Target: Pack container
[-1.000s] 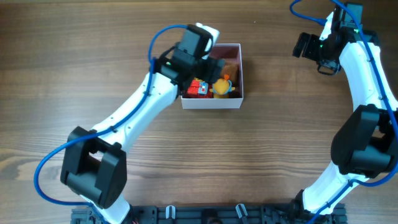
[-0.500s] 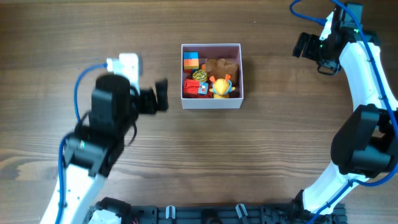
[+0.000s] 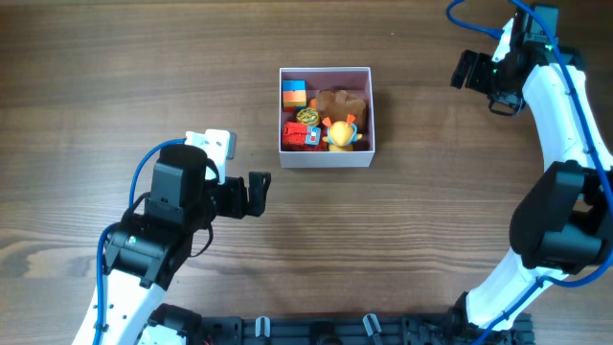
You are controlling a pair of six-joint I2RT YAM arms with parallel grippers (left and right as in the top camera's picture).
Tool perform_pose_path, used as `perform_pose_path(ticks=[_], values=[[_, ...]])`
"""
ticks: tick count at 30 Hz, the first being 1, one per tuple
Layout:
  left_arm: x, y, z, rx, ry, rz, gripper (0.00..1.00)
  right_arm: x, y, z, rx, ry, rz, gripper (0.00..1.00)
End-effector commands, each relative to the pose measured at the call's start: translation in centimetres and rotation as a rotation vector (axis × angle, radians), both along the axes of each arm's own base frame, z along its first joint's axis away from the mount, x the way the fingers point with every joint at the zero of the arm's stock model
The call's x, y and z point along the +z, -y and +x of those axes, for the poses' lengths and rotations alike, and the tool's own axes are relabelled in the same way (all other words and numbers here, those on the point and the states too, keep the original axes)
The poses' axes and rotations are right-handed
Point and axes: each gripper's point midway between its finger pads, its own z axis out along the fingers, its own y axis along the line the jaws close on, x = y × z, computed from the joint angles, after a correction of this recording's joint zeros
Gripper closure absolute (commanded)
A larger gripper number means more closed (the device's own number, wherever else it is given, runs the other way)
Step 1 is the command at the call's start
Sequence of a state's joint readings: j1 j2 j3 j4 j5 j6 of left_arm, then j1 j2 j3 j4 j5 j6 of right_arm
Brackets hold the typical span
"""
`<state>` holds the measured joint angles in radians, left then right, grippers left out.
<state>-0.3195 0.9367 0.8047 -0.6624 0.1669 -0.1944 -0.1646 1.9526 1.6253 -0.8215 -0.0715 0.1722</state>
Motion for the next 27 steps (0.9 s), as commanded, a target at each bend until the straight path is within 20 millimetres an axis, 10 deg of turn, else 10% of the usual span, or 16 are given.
perform_pose_path(ticks=[1,8,16,27], values=[[0.2,0.3,0.2,-0.125,0.097,0.077,0.00,-0.3,-0.3,0.1,-0.005,-0.002,0.014,0.00],[-1.1,-2.4,-0.5,-0.041,0.563,-0.067,0.00,-0.3,-0.3,0.1,-0.005,-0.002,0.014,0.00],[3.9,-5.2,-2.3,0.051,0.853,-0.066,0.00,-0.3,-0.3,0.1,-0.005,-0.002,0.014,0.00],[2.8,-7.0,-2.5,0.191,0.875,-0.129,0.00,-0.3,-0.3,0.1,-0.005,-0.002,0.014,0.00]])
